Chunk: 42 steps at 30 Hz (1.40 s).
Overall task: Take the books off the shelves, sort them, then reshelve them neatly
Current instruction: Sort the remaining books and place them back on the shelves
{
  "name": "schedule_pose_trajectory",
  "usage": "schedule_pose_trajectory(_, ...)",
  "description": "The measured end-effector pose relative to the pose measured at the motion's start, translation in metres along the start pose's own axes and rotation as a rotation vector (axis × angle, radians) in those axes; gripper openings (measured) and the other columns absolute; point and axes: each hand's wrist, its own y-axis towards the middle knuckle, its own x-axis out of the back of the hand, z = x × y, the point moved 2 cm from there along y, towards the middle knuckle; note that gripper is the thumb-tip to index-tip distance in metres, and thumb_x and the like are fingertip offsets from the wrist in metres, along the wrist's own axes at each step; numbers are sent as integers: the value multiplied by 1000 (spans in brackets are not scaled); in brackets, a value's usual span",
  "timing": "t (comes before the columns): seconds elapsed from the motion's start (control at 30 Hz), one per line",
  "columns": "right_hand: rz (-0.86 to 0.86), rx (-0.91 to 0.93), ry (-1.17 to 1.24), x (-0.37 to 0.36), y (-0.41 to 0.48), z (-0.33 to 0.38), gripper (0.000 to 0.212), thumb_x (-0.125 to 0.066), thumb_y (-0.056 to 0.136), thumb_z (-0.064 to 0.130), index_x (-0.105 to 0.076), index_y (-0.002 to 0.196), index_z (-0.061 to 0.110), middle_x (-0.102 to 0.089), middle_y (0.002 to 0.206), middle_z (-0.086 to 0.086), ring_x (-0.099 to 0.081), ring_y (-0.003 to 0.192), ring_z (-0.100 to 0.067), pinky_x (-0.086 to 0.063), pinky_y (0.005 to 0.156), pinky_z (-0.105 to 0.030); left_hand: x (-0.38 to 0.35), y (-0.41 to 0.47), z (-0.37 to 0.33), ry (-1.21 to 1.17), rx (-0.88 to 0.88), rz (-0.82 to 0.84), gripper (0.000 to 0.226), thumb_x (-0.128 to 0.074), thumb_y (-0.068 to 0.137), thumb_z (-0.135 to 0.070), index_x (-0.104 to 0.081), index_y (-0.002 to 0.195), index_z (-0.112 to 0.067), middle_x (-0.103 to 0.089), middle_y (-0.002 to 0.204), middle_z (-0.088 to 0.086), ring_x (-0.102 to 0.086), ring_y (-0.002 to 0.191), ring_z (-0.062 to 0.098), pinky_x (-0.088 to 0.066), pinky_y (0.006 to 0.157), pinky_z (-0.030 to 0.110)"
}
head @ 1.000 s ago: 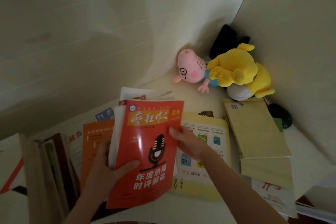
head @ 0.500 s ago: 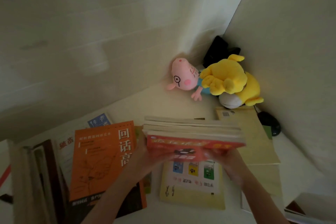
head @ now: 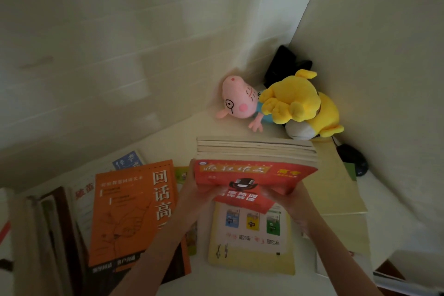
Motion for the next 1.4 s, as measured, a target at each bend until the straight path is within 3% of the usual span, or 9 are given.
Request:
schedule_pose_trajectory(0.13, -57, 32, -60, -3, 6, -3, 45, -79, 63, 20, -62, 104, 18, -74, 94, 10, -71, 85, -9, -56, 69, -21, -8, 8, -5, -78, 20, -40, 84, -88, 54, -13, -42, 125, -14, -64, 115, 10, -68, 93, 9, -53, 67, 17)
schedule_pose_trajectory(0.27, -20, 26, -44, -6, 17, 16, 55, -79, 69, 13, -57, 120, 10, -74, 96, 12, -70, 87, -4, -51, 67, -14, -3, 8, -24, -19, -6, -128, 77, -90, 40, -31, -45, 103, -36, -63, 100, -8, -66, 79, -4, -51, 59, 13)
schedule_pose_trajectory(0.4, 156, -139, 31, -20, 24, 27, 58, -81, 72, 20, -56, 124, 22, -72, 110, 6, -68, 101, -12, -55, 83, -28, 23, -2, -32, 78, -28, -204, 64, -91, 54, -20, -51, 101, -36, -66, 94, -13, -67, 78, 1, -50, 60, 18)
schedule_pose_trajectory(0.5, 258, -317, 50, -45, 23, 12, 56, -79, 73, 27, -59, 125, 21, -71, 115, -2, -67, 106, -22, -50, 96, -46, 52, -12, -22, 52, 78, -279, 70, -91, 40, -30, -57, 101, -31, -70, 93, -5, -70, 75, 13, -52, 60, 27)
schedule_pose_trajectory(0.63, 340, -434, -44, -86, 14, -27, 46, -69, 87, 19, -54, 130, 12, -61, 129, -9, -63, 109, -22, -53, 91, -31, 77, -32, 0, 104, 207, -353, 80, -91, 43, -25, -53, 114, -27, -67, 97, -3, -68, 76, 17, -51, 61, 30)
schedule_pose_trajectory(0.73, 86, -405, -476, -76, 14, -47, 63, -70, 86, 30, -40, 140, 12, -38, 142, -6, -42, 128, -22, -41, 102, -34, 88, -38, 15, 194, 247, -394, 75, -85, 64, -10, -46, 129, -16, -65, 98, 4, -64, 76, 20, -51, 65, 33)
schedule_pose_trajectory(0.87, -265, -531, -656, -9, 10, -75, 78, -73, 83, 24, -29, 144, 7, -32, 145, -17, -30, 136, -32, -31, 111, -44, 98, -31, 29, 194, 291, -412, 78, -84, 66, -13, -44, 133, -14, -64, 107, 11, -65, 83, 28, -53, 77, 43)
schedule_pose_trajectory(1.0, -310, -777, -519, 18, 3, -113, 90, -81, 72, 18, -24, 139, -1, -37, 140, -22, -39, 130, -38, -40, 104, -54, 100, -27, 30, 165, 324, -392, 78, -82, 68, -12, -42, 135, -13, -60, 105, 10, -61, 75, 21, -50, 67, 34)
schedule_pose_trajectory(1.4, -351, -581, -359, 24, 7, -74, 50, -76, 77, 5, -50, 119, -1, -64, 113, -16, -65, 99, -35, -55, 80, -47, 108, -21, 34, 129, 436, -341, 84, -84, 66, -18, -39, 137, -17, -61, 99, 8, -65, 82, 30, -54, 74, 45)
